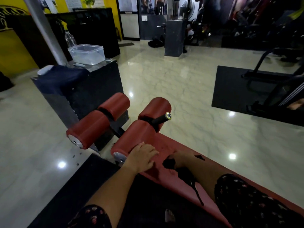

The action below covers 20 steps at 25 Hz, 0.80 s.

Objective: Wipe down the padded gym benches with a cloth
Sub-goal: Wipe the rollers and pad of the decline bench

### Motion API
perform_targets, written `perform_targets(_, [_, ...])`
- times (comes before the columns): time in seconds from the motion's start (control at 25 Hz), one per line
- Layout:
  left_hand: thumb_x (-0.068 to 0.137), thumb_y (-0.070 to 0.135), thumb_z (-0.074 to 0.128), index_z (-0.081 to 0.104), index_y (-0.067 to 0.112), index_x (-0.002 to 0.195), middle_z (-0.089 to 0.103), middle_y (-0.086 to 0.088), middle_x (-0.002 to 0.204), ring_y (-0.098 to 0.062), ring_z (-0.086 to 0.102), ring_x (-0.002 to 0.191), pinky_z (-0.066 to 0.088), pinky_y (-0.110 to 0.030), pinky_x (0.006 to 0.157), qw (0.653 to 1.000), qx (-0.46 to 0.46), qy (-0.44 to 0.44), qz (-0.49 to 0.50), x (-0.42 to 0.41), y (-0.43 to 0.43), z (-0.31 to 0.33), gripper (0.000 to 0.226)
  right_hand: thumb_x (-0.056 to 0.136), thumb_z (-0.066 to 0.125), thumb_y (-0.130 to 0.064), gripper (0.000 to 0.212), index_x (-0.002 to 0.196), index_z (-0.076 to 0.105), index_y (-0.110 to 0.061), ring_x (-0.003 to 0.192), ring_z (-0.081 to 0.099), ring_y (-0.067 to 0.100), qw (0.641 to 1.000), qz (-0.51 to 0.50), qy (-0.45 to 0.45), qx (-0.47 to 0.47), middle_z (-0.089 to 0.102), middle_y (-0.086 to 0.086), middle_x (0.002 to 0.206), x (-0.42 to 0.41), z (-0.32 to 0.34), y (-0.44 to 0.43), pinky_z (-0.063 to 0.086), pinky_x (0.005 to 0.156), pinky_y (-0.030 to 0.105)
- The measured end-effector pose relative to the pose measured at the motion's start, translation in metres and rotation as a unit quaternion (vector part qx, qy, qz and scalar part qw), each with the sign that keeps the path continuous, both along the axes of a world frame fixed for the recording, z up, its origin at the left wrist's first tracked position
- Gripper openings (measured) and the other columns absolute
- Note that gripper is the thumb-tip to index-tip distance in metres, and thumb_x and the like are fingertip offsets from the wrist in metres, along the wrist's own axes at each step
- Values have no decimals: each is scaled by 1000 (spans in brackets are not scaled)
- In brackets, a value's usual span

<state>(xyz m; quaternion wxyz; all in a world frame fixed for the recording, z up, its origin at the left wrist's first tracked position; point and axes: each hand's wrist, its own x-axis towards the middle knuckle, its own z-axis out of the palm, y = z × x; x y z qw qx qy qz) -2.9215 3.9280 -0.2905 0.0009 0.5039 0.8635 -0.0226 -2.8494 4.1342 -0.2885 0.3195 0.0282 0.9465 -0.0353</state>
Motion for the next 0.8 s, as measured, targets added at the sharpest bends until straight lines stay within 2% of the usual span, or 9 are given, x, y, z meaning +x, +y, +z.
perform_targets(0.08, [91, 42, 51, 44, 25, 146, 39, 0, 153, -22, 29, 145, 10, -45, 121, 998, -4, 63, 22, -8, -2, 14, 57, 94, 53, -38, 43, 136, 49, -38, 113, 54, 30, 1000, 11, 15, 12, 56, 2, 127, 11, 0, 0, 48, 79, 36])
perform_targets(0.16, [95, 47, 44, 25, 26, 155, 14, 1, 164, -20, 6, 152, 0, -45, 122, 994, -40, 77, 63, -20, -2, 27, 66, 92, 55, -40, 46, 137, 47, -43, 114, 54, 30, 999, 3, 36, 13, 53, 1, 129, 16, 0, 4, 51, 83, 39])
perform_targets(0.24, [96, 50, 40, 12, 26, 157, 1, 1, 166, -20, -4, 152, -3, -46, 122, 989, -80, 95, 76, -31, -5, 34, 71, 91, 55, -41, 50, 139, 42, -47, 117, 52, 28, 999, -10, 53, 3, 48, -2, 137, 19, 0, 5, 52, 86, 41])
perform_targets(0.32, [96, 51, 39, 8, 27, 158, -1, 1, 166, -20, -4, 152, -3, -46, 122, 986, -114, 101, 63, -42, -7, 38, 73, 89, 58, -37, 69, 148, 25, -45, 115, 53, 31, 996, -20, 91, 9, 38, 2, 141, 18, -2, 4, 52, 70, 38])
perform_targets(0.4, [96, 52, 39, 7, 26, 158, -1, 1, 166, -20, -3, 152, -3, -45, 122, 987, -113, 87, 68, -50, -3, 37, 74, 82, 68, -33, 100, 152, -2, -43, 103, 56, 35, 991, -49, 124, 26, 33, 11, 133, 15, -4, 2, 44, 53, 34])
perform_targets(0.52, [95, 55, 41, 3, 23, 158, -6, -1, 166, -20, -4, 152, -3, -43, 121, 988, -49, 27, 145, -56, 7, 29, 80, 77, 74, -34, 113, 152, -11, -41, 105, 54, 37, 988, -98, 120, -4, 34, 14, 132, 8, -9, -5, 48, 64, 39])
perform_targets(0.68, [93, 57, 43, -2, 24, 158, -9, -4, 165, -23, -6, 152, 1, -44, 122, 984, -47, 17, 173, -56, 13, 14, 86, 86, 65, -38, 79, 152, 23, -24, 105, 53, 35, 994, -88, 51, -44, 34, 13, 141, -9, -39, -2, 49, 74, 41])
perform_targets(0.76, [91, 56, 44, 2, 26, 158, -5, -3, 166, -23, -4, 152, 4, -44, 122, 984, -30, 15, 176, -58, 15, 11, 84, 92, 58, -42, 74, 152, 25, -14, 123, 47, 34, 991, -97, -18, -96, 32, 12, 148, -14, -62, -6, 47, 95, 38])
perform_targets(0.8, [91, 56, 45, 4, 26, 158, -4, -2, 166, -22, -3, 152, 5, -44, 123, 984, -25, 14, 178, -59, 15, 10, 84, 96, 53, -39, 72, 153, 20, -8, 135, 37, 34, 981, -129, -46, -140, 26, 14, 154, -16, -77, -8, 42, 102, 30])
